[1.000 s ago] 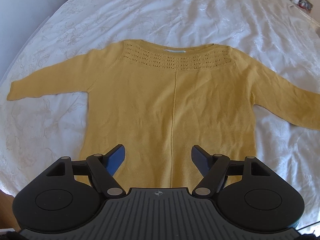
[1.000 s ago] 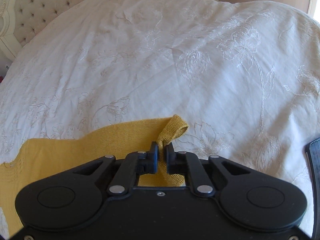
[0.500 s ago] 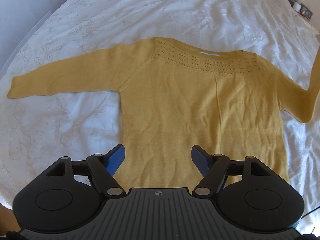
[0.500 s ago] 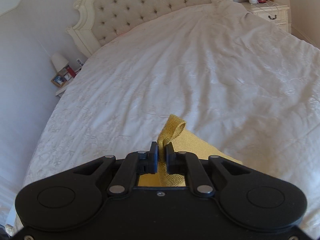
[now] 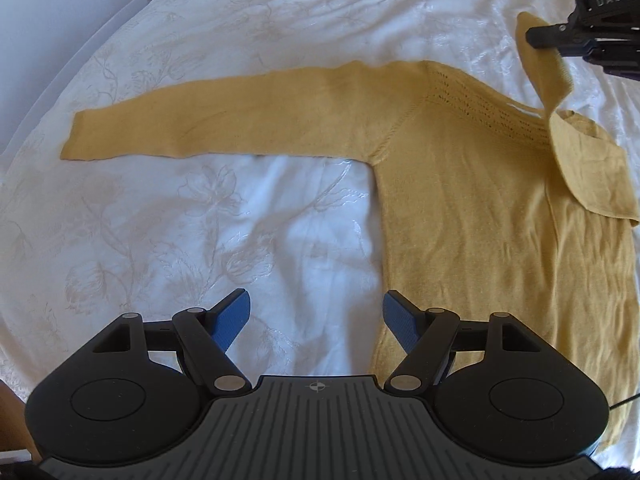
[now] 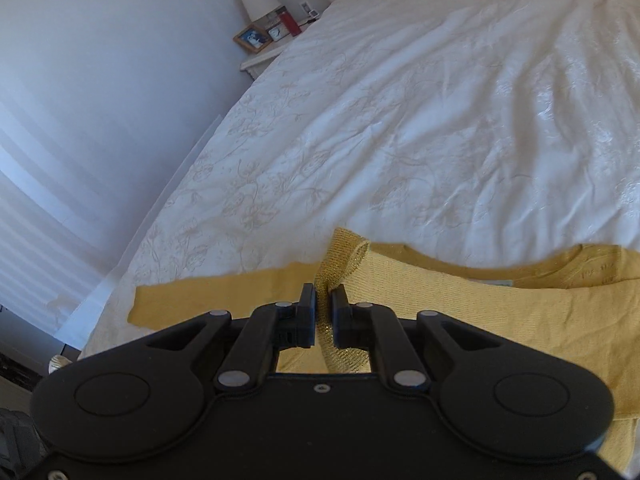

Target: Fold small clothes

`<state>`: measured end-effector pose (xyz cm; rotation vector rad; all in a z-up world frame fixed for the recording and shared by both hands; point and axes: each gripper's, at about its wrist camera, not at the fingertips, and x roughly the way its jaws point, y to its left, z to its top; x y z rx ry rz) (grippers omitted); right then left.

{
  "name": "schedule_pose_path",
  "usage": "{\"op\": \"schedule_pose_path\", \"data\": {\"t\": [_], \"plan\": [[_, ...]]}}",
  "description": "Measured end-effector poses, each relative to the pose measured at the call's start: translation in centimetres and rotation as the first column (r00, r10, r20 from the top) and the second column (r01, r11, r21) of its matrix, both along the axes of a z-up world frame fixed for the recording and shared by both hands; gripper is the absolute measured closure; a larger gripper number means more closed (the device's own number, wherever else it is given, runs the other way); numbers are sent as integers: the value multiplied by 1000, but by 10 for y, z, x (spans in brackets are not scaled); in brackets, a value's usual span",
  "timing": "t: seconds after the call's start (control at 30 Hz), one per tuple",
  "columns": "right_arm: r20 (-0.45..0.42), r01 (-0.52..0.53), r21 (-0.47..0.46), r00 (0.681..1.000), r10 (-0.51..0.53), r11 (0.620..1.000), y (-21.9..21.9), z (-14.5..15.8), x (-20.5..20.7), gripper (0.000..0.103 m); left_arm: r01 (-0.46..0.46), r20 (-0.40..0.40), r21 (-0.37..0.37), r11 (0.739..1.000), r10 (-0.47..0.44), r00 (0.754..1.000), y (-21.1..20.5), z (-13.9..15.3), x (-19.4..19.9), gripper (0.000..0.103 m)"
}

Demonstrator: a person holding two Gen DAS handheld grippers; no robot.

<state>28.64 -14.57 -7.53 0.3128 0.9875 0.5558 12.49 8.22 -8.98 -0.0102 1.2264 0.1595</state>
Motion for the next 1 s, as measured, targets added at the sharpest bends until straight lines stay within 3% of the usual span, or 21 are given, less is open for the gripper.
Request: {"op": "schedule_pose_path", "data": {"t": [0.17,0.33,0.37,0.4,0.43,0.47,0.63,0.8,1.0], "plan": [[-27,-82,-99,996,80,992,46,-36,-8,83,-12,-1,2,1000,12,1000,13,-4,0,30],[-15,-115,-89,993,115,989,58,-49,-20,77,-19,5,-8,1000,19,1000,16,-9,2,30],[-8,-112,-87,994,112,990,56,-49,-23,73,-20,6,-16,1000,20,1000,17,-10,5,30],[-2,-110,-80,994,110,991,54,-49,-26,61,-20,9,-24,1000,20,1000,16,-10,6,30],[2,-105,-75,994,105,992,50,-48,-29,56,-19,15,-41,999,20,1000,14,-11,10,30],[7,-91,-74,996,92,993,43,-48,-32,51,-19,19,-55,998,20,1000,13,-11,12,30],[13,13,-109,1000,-12,994,-6,-47,-44,51,4,76,-106,994,4,997,-3,-11,37,30],[-1,149,-168,989,-151,974,-73,-52,-51,51,65,119,-75,995,-56,991,-32,-14,72,31],[-28,297,-229,950,-312,927,-150,-63,-56,51,143,133,-29,989,-138,982,-73,-30,114,30]]}}
